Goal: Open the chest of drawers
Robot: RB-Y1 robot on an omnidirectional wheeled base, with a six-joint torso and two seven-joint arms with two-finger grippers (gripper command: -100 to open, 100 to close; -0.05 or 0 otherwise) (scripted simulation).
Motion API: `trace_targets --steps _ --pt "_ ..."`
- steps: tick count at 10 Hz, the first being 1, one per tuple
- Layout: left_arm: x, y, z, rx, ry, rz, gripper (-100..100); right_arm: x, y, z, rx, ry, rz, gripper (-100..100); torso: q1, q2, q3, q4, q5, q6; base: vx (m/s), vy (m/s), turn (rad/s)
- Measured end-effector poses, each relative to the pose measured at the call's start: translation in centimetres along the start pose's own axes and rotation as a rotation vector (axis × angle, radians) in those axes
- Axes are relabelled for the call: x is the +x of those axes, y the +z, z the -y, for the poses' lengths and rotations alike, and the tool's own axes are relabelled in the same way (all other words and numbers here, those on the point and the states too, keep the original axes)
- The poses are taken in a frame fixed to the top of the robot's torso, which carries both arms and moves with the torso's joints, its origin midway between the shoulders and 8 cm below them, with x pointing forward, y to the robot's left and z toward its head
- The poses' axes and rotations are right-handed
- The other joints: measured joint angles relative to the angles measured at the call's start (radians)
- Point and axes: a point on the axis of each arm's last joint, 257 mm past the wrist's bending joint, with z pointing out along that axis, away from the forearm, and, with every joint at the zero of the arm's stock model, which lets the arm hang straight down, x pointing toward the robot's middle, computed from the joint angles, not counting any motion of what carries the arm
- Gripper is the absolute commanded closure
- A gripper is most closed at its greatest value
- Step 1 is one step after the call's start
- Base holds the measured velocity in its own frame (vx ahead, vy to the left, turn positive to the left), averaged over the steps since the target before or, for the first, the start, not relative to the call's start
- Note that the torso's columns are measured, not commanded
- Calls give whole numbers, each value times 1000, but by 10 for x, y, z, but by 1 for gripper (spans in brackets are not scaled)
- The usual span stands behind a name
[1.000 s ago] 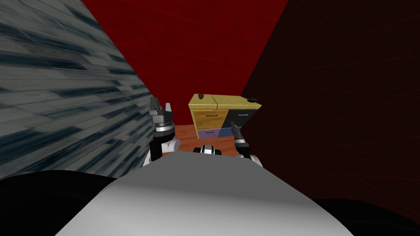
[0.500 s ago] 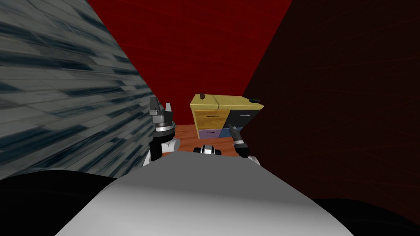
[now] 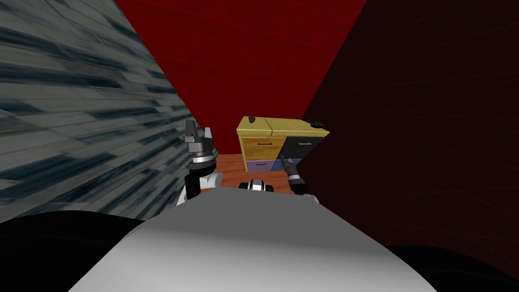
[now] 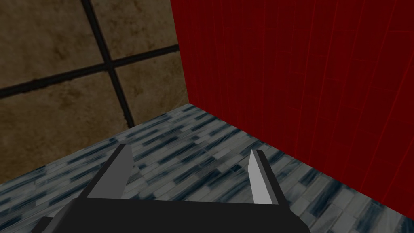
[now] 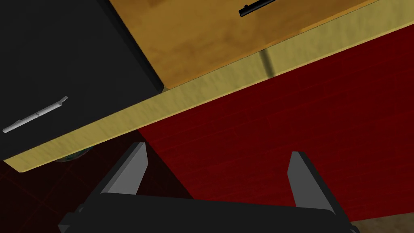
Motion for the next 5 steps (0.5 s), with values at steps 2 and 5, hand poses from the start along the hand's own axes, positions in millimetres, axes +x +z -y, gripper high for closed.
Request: trace_targets --steps 2,5 --pt "0 0 0 0 0 0 0 6 -2 1 18 -54 -20 -100 0 0 0 0 0 0 10 18 56" --pt "0 0 0 0 0 0 0 15 -6 8 45 -144 -50 -100 0 0 0 0 0 0 10 15 40"
